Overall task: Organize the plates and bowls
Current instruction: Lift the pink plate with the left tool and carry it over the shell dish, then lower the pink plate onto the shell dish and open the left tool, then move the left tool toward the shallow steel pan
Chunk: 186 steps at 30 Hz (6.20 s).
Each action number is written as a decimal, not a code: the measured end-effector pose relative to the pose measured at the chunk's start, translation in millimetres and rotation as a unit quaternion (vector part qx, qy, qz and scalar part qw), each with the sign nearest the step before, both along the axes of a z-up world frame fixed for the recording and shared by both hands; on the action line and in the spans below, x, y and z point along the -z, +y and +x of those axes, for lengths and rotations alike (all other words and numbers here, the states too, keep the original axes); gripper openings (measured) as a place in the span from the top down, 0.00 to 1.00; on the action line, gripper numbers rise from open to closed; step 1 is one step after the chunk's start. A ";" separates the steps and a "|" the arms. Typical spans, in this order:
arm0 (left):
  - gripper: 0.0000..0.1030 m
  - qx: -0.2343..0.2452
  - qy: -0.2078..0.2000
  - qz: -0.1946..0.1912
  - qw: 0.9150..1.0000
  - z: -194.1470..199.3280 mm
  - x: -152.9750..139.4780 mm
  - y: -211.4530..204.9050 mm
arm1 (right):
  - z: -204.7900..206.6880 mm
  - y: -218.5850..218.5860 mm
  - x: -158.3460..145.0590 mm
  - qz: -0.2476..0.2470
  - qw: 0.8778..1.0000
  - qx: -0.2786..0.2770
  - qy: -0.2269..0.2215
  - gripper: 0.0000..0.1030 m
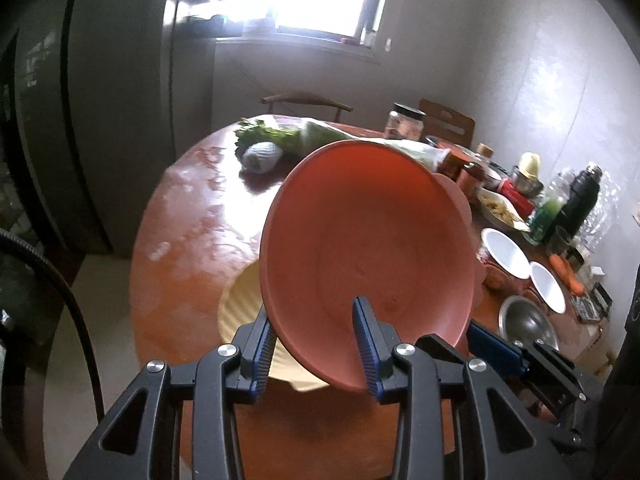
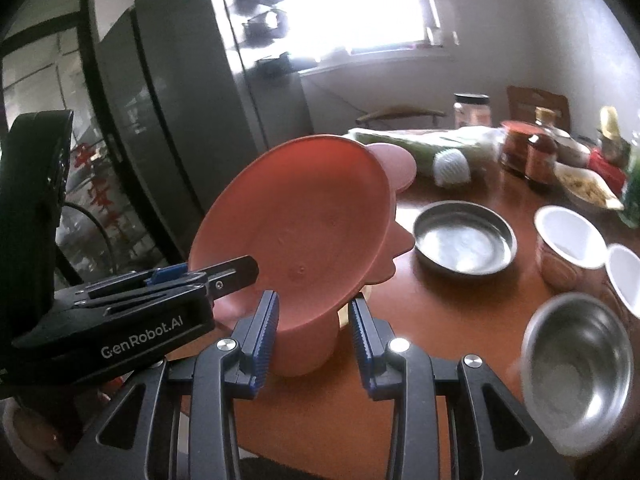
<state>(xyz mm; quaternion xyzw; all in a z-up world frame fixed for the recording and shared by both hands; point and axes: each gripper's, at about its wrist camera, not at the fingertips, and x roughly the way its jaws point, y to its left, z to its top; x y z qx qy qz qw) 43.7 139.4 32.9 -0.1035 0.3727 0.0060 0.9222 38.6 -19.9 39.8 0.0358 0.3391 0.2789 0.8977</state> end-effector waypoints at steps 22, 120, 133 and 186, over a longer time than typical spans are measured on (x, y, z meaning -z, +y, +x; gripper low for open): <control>0.63 -0.023 0.065 0.000 0.998 23.8 58.5 41.5 | 24.3 54.0 50.5 -0.019 0.997 -0.026 0.076 0.63; 0.44 -0.006 0.001 0.061 0.998 4.9 -7.8 -19.6 | -9.6 -40.0 -17.5 0.018 0.999 0.030 -0.009 0.43; 0.43 0.020 -0.007 0.050 0.999 43.5 -21.2 -47.3 | 30.4 -98.8 -30.5 0.040 0.994 0.100 -0.009 0.42; 0.43 0.052 0.158 0.043 0.985 213.2 66.4 -101.8 | 192.8 -101.0 56.5 -0.092 0.973 0.109 0.179 0.42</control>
